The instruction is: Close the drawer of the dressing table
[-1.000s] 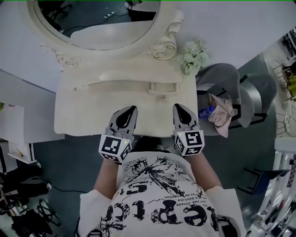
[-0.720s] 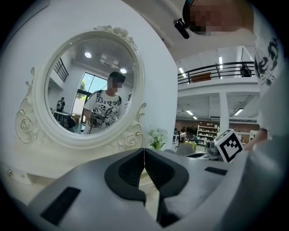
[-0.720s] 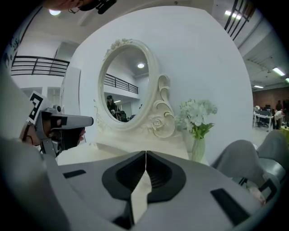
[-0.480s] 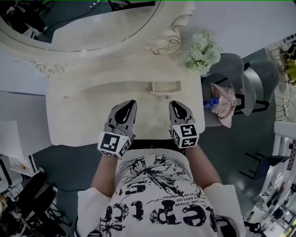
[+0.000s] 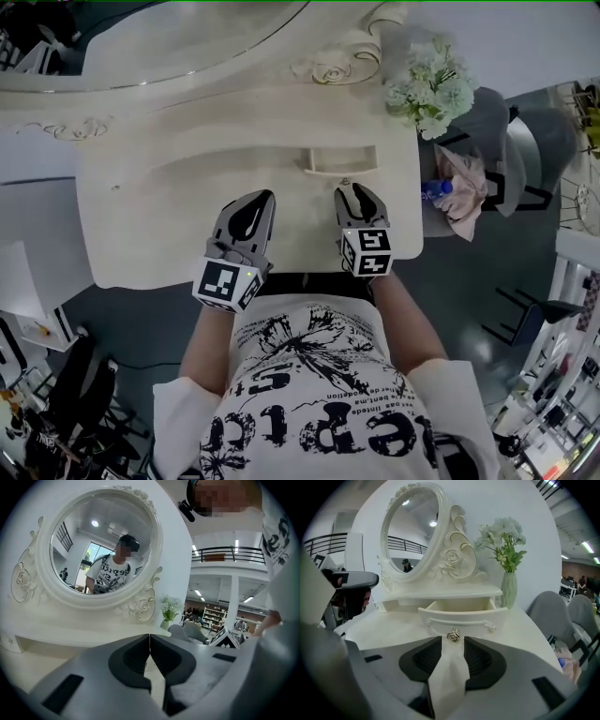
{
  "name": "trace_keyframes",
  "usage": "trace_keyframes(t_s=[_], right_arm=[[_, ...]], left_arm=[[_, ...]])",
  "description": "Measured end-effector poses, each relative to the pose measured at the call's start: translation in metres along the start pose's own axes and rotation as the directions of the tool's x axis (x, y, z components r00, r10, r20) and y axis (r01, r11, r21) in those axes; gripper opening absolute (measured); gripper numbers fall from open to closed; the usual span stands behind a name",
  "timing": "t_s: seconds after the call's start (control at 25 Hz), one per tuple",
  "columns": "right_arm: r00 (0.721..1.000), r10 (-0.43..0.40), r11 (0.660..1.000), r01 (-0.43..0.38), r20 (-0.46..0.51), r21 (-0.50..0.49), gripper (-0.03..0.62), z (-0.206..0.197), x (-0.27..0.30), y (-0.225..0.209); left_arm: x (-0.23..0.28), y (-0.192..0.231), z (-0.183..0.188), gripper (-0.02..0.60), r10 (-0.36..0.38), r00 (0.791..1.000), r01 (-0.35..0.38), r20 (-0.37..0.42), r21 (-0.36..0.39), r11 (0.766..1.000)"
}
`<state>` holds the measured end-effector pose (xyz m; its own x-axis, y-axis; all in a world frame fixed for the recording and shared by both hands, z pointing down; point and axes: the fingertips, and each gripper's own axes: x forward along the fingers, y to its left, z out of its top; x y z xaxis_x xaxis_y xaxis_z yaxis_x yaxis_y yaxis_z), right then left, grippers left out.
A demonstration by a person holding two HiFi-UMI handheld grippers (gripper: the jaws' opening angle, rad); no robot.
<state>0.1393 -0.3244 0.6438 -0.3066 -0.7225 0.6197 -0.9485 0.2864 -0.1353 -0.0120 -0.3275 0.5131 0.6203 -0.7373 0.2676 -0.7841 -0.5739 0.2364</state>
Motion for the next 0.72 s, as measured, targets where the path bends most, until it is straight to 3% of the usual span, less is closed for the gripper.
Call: trace_keyframes(t_s=[0.28,0.4,0.72], right_arm=[[0.997,-0.078,0.997,0.077,0.029,0.032,0.143,0.002,0.013,-0.007],[0.994,-0.098,0.995,0.098,0.04,0.006,0.113,0.004,0.014,-0.005],[0.996,-0.082,0.997,0.082,0.018,0.016,0.109,0.005,0.017,-0.005]], left_arm=[[0.004,-0.002,-0.007,0.018,-0.004,1.0,0.004,-0.007,0.038,0.999],[-0.001,0.003,-0.012,0.018,0.021,1.0,-0.021,-0.015,0.022,1.0],[-0.004,0.012,-0.019,0.018,0.068,0.997,-0.07,-0.033,-0.038,0.997]])
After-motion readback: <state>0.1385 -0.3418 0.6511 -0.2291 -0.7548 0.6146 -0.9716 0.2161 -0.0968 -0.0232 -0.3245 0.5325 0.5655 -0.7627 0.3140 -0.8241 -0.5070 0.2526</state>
